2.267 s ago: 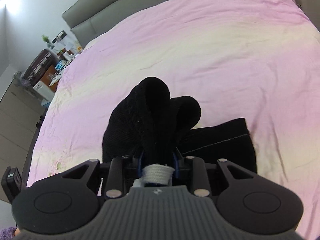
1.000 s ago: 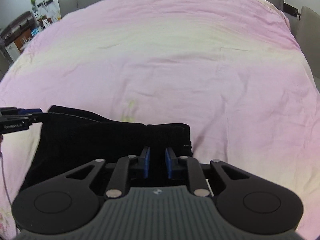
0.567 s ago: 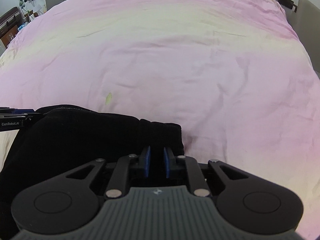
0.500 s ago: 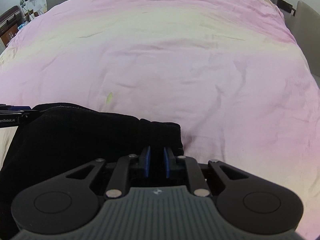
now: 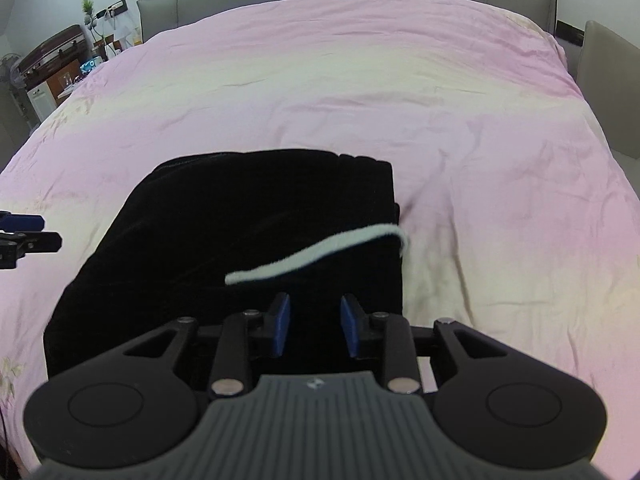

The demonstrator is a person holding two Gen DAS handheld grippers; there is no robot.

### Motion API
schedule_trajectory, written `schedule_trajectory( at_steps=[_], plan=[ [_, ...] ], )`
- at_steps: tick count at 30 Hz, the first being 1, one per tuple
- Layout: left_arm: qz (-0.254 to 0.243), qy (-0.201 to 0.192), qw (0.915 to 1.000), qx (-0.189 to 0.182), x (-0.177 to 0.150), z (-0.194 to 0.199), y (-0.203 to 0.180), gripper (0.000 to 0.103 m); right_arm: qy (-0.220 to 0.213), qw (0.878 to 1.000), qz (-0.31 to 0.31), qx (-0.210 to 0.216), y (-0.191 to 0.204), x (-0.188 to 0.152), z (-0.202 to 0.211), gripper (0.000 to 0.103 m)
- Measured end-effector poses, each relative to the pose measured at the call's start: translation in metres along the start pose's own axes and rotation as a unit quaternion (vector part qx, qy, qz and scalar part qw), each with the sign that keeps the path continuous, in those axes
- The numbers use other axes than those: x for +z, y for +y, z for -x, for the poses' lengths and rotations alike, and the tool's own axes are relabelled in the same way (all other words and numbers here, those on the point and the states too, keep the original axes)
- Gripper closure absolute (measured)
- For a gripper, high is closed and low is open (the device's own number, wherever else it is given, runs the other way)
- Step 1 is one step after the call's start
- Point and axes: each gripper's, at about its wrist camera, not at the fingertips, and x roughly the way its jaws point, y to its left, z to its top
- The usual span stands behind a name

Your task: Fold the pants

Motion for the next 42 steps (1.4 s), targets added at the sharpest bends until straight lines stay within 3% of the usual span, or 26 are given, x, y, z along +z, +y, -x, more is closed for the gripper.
schedule_trajectory(
  at_steps=[7, 12, 14, 16, 19, 22, 25, 29, 34, 40, 42],
  plan=[
    [0.007, 0.016, 0.9997, -0.020, -0.058, 0.016, -0.030, 0.025, -0.013, 0.999, -0.052, -0.004, -0.005, -0.039, -0.021, 0.073],
    [0.001, 0.027, 0.9994, 0.023, -0.082, -0.018, -0.061, 0.023, -0.022, 0.998, -0.055, -0.003, -0.005, -0.040, -0.021, 0.073],
    [-0.013, 0.010, 0.9978, 0.065, -0.088, -0.035, -0.070, 0.027, -0.023, 0.998, -0.058, -0.001, -0.007, -0.039, -0.022, 0.073],
    [-0.018, 0.012, 0.9959, 0.087, -0.091, -0.049, -0.069, 0.048, -0.024, 0.998, -0.058, 0.000, -0.007, -0.039, -0.023, 0.073],
    [0.004, 0.010, 0.9981, 0.061, -0.091, -0.046, -0.054, 0.069, -0.025, 0.998, -0.054, 0.003, -0.008, -0.041, -0.022, 0.073],
    [-0.006, -0.002, 0.9992, 0.039, -0.085, -0.019, -0.042, 0.076, -0.028, 0.998, -0.049, 0.008, -0.011, -0.043, -0.021, 0.073],
    [0.002, 0.019, 0.9995, 0.023, -0.083, -0.006, -0.021, 0.083, -0.028, 0.998, -0.055, 0.017, -0.015, -0.044, -0.021, 0.073],
    [0.063, 0.055, 0.9965, -0.006, -0.101, -0.019, 0.007, 0.082, -0.022, 0.998, -0.052, 0.023, -0.016, -0.045, -0.023, 0.073],
    [0.080, 0.071, 0.9941, -0.022, -0.108, -0.029, 0.012, 0.082, -0.016, 0.999, -0.044, 0.026, -0.017, -0.047, -0.027, 0.073],
    [0.059, 0.093, 0.9934, -0.034, -0.097, -0.017, 0.019, 0.082, 0.000, 0.999, -0.034, 0.017, -0.017, -0.047, -0.024, 0.074],
    [0.041, 0.106, 0.9934, -0.015, -0.098, -0.009, 0.019, 0.085, 0.008, 1.000, -0.011, 0.002, -0.012, -0.046, -0.019, 0.073]
  ],
)
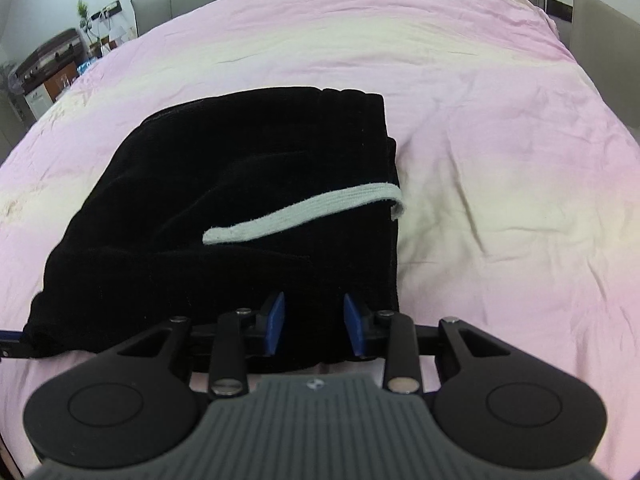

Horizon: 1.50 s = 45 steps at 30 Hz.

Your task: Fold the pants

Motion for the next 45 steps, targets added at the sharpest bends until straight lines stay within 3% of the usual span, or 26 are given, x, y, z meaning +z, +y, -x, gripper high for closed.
schedule_trajectory(
  at_steps=[2, 7, 11, 16, 22, 27, 33, 35, 37, 39, 42, 45],
  plan=[
    [-0.019, -0.008, 0.9995, 0.024, -0.002, 0.010, -0.002, 0.086, 0.005, 1.000, 0.015, -0.015, 0.003, -0.001, 0.008, 0.073],
    [-0.030, -0.085, 0.9960, -0.004, 0.027, 0.040, -0.011, 0.085, -0.015, 1.000, 0.018, -0.012, 0.010, -0.002, 0.031, 0.073],
    [-0.063, -0.114, 0.9911, -0.027, 0.064, 0.027, -0.044, 0.085, -0.038, 0.997, 0.062, -0.013, 0.034, 0.004, 0.037, 0.071],
    [-0.084, -0.087, 0.9927, -0.001, 0.090, -0.025, -0.070, 0.082, -0.020, 0.996, 0.084, -0.030, 0.047, 0.009, 0.012, 0.062],
    [-0.089, -0.047, 0.9949, -0.005, 0.091, -0.059, -0.067, 0.081, -0.013, 0.991, 0.125, -0.042, 0.056, 0.001, -0.011, 0.048],
    [-0.081, -0.034, 0.9960, -0.017, 0.089, -0.071, -0.059, 0.081, -0.003, 0.993, 0.109, -0.039, 0.046, 0.000, -0.024, 0.040],
    [-0.097, -0.040, 0.9939, -0.034, 0.093, -0.059, -0.055, 0.081, 0.002, 0.994, 0.104, -0.021, 0.039, 0.010, -0.015, 0.040],
    [-0.100, -0.044, 0.9928, -0.048, 0.096, -0.048, -0.051, 0.075, 0.006, 0.997, 0.080, -0.001, 0.028, 0.020, -0.006, 0.040],
    [-0.090, -0.053, 0.9931, -0.055, 0.102, -0.039, -0.041, 0.054, 0.008, 0.999, 0.043, 0.008, 0.010, 0.030, 0.004, 0.033],
    [-0.079, -0.064, 0.9927, -0.065, 0.110, -0.031, -0.030, 0.041, 0.009, 1.000, 0.004, 0.012, -0.010, 0.039, 0.009, 0.028],
    [-0.047, -0.070, 0.9929, -0.084, 0.123, -0.029, -0.010, 0.034, 0.031, 0.997, -0.064, 0.032, -0.046, 0.049, 0.002, 0.028],
    [0.018, -0.063, 0.9899, -0.126, 0.133, -0.044, 0.017, 0.028, 0.047, 0.988, -0.133, 0.068, -0.078, 0.053, -0.014, 0.028]
  ],
)
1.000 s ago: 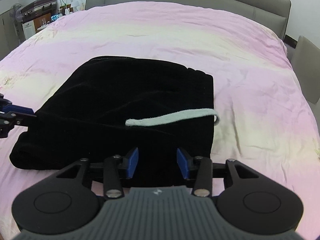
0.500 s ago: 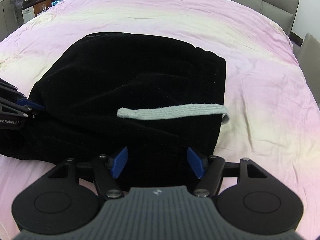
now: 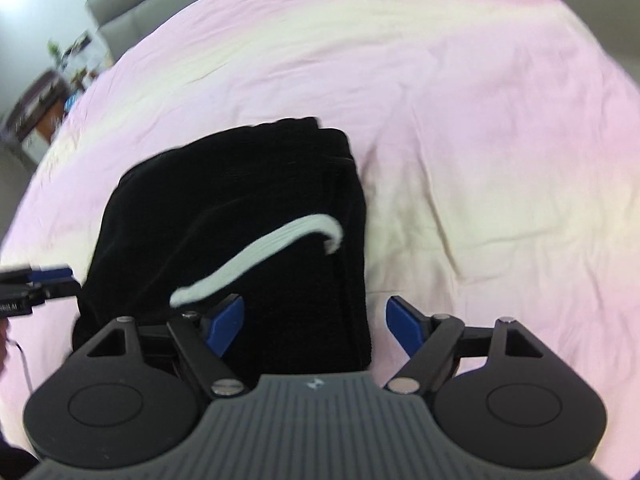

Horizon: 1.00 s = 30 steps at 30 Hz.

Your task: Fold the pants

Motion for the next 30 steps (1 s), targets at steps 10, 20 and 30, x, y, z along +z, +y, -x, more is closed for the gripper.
schedule_trajectory(
  at_steps=[10, 20, 30],
  plan=[
    [0.173, 0.002, 0.9828, -0.064, -0.007, -0.050, 0.068, 0.028, 0.060, 0.977, -0.144, 0.145, -0.047, 0.004, -0.077, 0.014],
    [0.227, -0.023, 0.9697, -0.088, -0.011, -0.070, 0.075, 0.052, 0.076, 0.975, -0.118, 0.173, -0.031, 0.010, -0.102, 0.026],
    [0.194, -0.054, 0.9772, -0.067, -0.005, -0.021, 0.046, 0.082, 0.042, 0.992, -0.052, 0.103, 0.029, 0.024, -0.055, 0.049]
  ],
)
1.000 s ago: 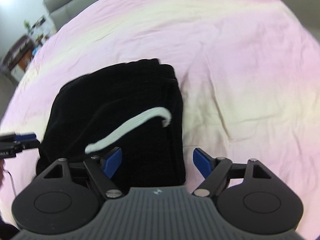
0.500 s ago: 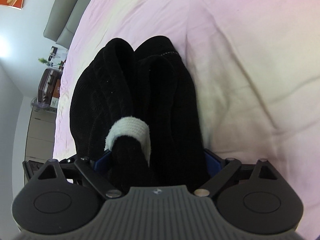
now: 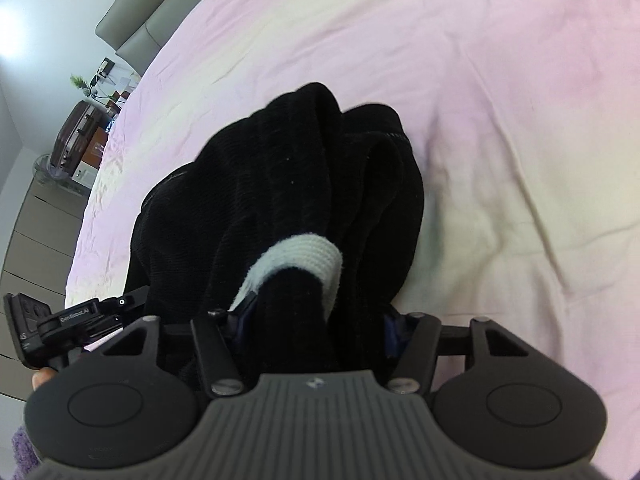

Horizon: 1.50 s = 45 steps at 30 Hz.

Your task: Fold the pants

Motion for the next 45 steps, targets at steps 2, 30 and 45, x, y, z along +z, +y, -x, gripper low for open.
schedule_trajectory(
  at_steps=[2, 30, 45],
  plan=[
    [-0.016, -0.003, 0.9999, 0.005, -0.002, 0.014, -0.007, 0.082, 0.002, 1.000, 0.011, -0.003, 0.019, -0.002, 0.009, 0.050],
    [-0.080, -0.008, 0.9897, 0.119, 0.026, 0.213, 0.153, 0.082, 0.029, 0.994, 0.048, 0.097, 0.294, -0.159, -0.113, 0.052],
    [-0.118, -0.048, 0.9665, 0.223, -0.004, 0.224, 0.175, 0.069, 0.071, 0.988, 0.139, -0.007, 0.305, -0.170, -0.129, 0.039]
  ],
)
